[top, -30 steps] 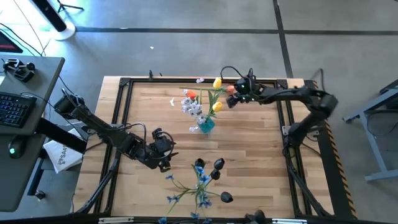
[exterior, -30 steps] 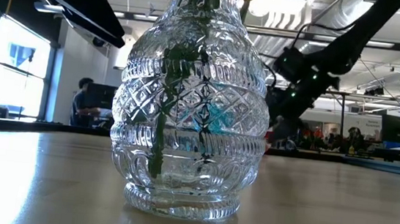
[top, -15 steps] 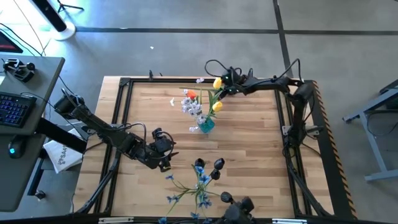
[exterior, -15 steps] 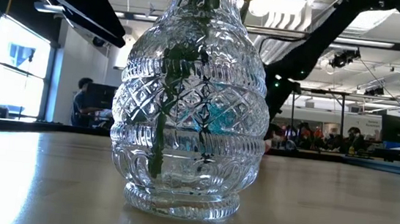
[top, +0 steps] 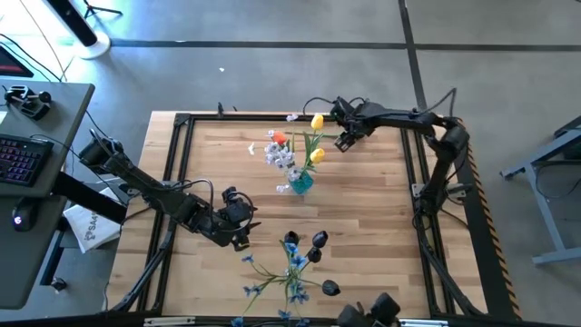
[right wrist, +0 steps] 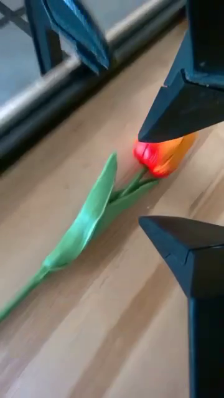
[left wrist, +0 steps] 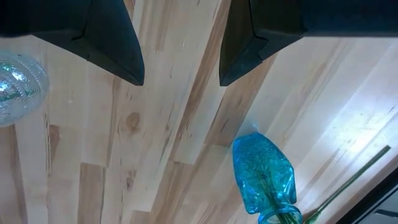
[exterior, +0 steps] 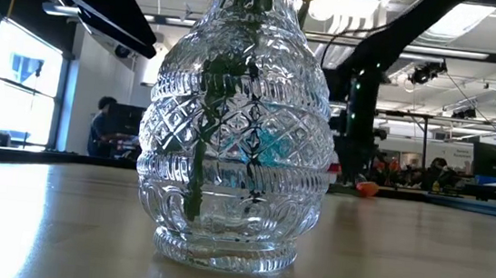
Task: Sort flowers into vase by color
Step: Put the orange tulip into the blue vase
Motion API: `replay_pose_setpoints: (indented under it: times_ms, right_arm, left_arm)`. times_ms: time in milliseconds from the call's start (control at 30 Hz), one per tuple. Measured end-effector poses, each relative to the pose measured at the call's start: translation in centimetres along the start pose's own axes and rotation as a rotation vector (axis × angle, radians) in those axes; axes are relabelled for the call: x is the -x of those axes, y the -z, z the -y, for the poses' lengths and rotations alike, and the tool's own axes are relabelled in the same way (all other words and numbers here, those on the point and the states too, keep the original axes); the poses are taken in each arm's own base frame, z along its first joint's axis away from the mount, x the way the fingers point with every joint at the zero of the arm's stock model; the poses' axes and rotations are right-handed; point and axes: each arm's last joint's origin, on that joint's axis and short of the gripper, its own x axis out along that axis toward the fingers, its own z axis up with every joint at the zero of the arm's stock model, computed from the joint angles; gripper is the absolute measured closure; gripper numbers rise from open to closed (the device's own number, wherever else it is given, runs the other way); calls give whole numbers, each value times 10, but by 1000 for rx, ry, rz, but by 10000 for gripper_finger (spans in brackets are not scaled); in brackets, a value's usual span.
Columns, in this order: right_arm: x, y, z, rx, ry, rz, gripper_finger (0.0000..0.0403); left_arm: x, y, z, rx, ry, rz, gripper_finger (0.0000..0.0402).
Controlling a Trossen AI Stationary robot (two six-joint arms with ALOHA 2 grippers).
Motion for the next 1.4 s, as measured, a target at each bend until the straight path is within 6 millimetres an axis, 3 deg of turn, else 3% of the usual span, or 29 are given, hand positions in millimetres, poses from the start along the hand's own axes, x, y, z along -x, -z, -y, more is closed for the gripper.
replay_pose_setpoints:
  times_ms: [167,267,500,667,867,1167,1400]
  right_arm:
    - [36,10,1,-77,-117,101,210]
    - [38,28,0,-144,-202,115,213]
    - [1,64,23,-463,-224,63,199]
    - [-21,68,37,-637,-286,82,146]
    - [-27,60,47,-819,-312,195,94]
    - [-45,55,49,-874,-184,181,107]
    - [-48,51,49,-853,-152,240,149]
  left_arm:
    - [0,0,0,2,-1,0,204]
    - [0,0,0,2,-1,1,204]
    - [-2,1,0,-24,-37,14,204]
    - [-4,2,1,-46,-41,7,204]
    - [-4,2,1,-78,-41,8,204]
    - [-4,2,1,-99,-41,7,204]
    - [-4,2,1,-99,-41,8,204]
